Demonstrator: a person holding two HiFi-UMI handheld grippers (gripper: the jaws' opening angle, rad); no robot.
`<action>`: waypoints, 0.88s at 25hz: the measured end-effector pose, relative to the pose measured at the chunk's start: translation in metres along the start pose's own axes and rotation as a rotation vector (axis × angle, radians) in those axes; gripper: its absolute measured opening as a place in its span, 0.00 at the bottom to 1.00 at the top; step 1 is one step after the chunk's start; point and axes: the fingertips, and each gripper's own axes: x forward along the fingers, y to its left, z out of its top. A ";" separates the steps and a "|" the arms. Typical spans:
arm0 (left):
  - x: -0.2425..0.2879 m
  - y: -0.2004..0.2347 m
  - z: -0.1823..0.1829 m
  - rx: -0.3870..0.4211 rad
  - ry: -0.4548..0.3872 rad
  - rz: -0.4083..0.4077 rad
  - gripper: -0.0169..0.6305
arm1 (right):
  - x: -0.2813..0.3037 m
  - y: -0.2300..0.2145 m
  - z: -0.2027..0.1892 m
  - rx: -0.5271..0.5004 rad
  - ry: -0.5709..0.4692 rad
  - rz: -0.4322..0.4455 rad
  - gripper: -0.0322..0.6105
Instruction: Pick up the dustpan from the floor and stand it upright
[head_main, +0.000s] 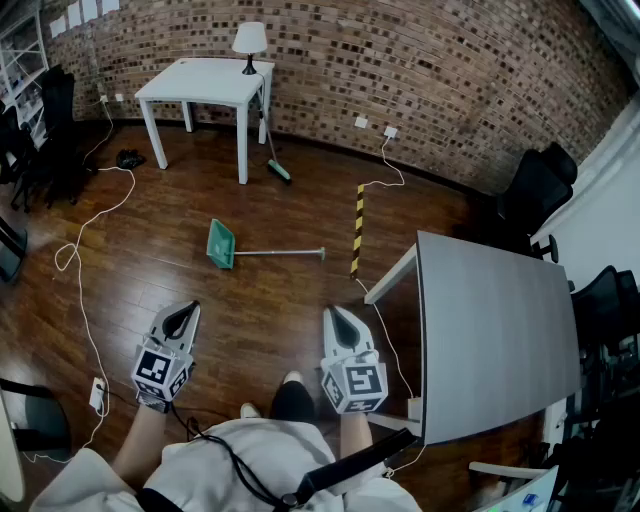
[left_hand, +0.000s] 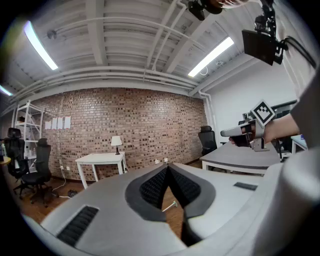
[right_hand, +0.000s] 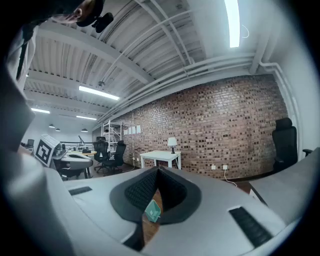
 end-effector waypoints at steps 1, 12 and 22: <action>0.007 0.004 0.000 0.008 0.007 0.001 0.04 | 0.008 -0.003 0.000 -0.001 -0.004 -0.001 0.06; 0.151 0.064 0.002 0.045 0.026 0.018 0.04 | 0.150 -0.084 0.007 -0.016 -0.022 0.037 0.06; 0.316 0.137 0.039 0.054 0.034 0.108 0.04 | 0.312 -0.196 0.045 -0.065 -0.023 0.095 0.06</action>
